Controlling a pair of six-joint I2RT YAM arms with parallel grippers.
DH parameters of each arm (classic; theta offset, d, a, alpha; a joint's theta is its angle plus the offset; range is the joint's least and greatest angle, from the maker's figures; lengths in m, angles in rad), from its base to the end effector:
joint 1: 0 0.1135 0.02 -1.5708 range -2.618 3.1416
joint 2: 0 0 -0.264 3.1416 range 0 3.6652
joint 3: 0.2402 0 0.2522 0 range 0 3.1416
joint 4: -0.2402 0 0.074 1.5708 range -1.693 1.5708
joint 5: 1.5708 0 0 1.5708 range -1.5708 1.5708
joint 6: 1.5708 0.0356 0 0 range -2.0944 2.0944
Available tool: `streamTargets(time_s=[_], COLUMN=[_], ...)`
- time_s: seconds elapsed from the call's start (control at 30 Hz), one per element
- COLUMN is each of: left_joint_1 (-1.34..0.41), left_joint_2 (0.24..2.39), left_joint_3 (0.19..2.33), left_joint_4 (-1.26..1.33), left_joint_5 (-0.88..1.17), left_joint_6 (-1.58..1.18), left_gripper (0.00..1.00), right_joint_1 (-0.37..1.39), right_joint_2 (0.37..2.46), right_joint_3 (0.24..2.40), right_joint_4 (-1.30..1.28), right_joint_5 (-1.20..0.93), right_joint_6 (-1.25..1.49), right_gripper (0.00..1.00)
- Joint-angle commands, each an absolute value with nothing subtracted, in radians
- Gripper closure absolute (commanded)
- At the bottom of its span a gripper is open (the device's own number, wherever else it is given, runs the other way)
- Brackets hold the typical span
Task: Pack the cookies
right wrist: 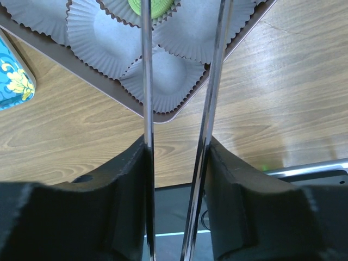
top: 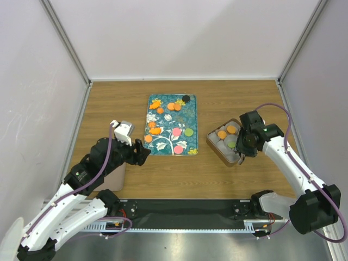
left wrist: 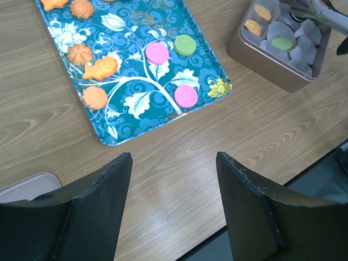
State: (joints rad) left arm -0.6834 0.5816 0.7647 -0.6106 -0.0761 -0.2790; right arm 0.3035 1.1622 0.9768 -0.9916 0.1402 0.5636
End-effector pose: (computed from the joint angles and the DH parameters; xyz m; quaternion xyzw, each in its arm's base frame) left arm 0.1017 -0.0793 0.3167 0.1486 0.8274 -0.2219 0.4940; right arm 0.2008 0.0577 0.2687 0.1405 0.9682 0.0196 0.2060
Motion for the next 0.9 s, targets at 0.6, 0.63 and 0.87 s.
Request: streamTargets(time_s=[0.6, 0.63, 0.87], left_joint_1=[-0.703, -0.703, -0.703], left_joint_2=[0.581, 0.578, 0.583], left_joint_3=[0.761, 0.761, 0.761], left_joint_4=[-0.589, -0.589, -0.592], left_joint_5=[-0.086, -0.087, -0.097], left_joint_6=[-0.272, -0.272, -0.273], left_gripper=[0.31, 0.31, 0.31], right_joint_1=[0.296, 0.296, 0.324], right_joint_2=[1.123, 1.123, 1.121], right_joint_3=[0.983, 0.983, 1.066], right_joint_4=[-0.957, -0.96, -0.986], right_joint_5=[0.186, 0.187, 0.175], right_joint_6=[0.56, 0.558, 0.537], right_gripper=[0.52, 0.52, 0.49])
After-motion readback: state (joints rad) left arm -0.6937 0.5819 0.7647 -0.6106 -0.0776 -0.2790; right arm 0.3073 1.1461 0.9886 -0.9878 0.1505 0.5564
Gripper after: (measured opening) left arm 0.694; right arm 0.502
